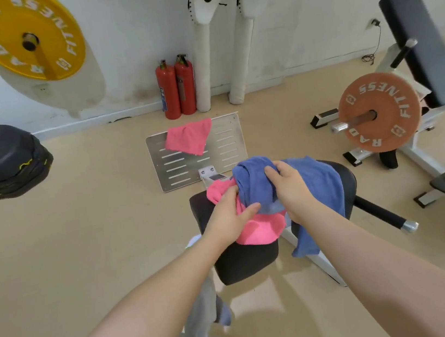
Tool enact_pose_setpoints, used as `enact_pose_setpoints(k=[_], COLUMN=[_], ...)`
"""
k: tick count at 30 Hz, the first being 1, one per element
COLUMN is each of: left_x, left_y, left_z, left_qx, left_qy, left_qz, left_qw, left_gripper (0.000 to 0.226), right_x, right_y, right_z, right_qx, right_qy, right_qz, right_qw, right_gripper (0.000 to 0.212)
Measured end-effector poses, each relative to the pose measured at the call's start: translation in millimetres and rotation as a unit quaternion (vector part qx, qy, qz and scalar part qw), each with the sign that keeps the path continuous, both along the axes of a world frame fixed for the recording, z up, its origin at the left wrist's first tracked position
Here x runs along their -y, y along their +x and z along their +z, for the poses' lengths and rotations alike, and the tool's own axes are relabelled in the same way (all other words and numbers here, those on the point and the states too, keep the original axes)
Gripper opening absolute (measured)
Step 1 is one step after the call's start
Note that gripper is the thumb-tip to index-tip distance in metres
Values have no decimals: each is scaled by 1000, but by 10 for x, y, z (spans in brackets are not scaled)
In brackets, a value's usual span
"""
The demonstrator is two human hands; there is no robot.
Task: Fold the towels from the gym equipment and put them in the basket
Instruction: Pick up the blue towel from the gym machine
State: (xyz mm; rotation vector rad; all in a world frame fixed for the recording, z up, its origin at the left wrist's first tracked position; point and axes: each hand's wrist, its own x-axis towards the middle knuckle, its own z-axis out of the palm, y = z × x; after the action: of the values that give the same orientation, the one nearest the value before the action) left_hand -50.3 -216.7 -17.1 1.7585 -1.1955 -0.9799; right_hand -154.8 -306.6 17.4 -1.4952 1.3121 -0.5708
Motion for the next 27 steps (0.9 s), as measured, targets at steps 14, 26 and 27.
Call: enact_pose_setpoints(k=[14,26,27], left_x=[214,62,23], left_y=[357,563,624], left_z=[-304,454,673], left_qx=[298,62,62], left_qy=[174,-98,-143], left_qz=[-33,45,28], left_qw=[938,992,987], left_gripper=[20,73,77], right_x=[412,262,238], right_y=[-193,57,148], right_z=[408,877,978], right_qx=[356,487,514], right_qy=[72,173,176], right_qz=[-200,26,54], right_qw=[910,856,838], right_gripper=[25,26,25])
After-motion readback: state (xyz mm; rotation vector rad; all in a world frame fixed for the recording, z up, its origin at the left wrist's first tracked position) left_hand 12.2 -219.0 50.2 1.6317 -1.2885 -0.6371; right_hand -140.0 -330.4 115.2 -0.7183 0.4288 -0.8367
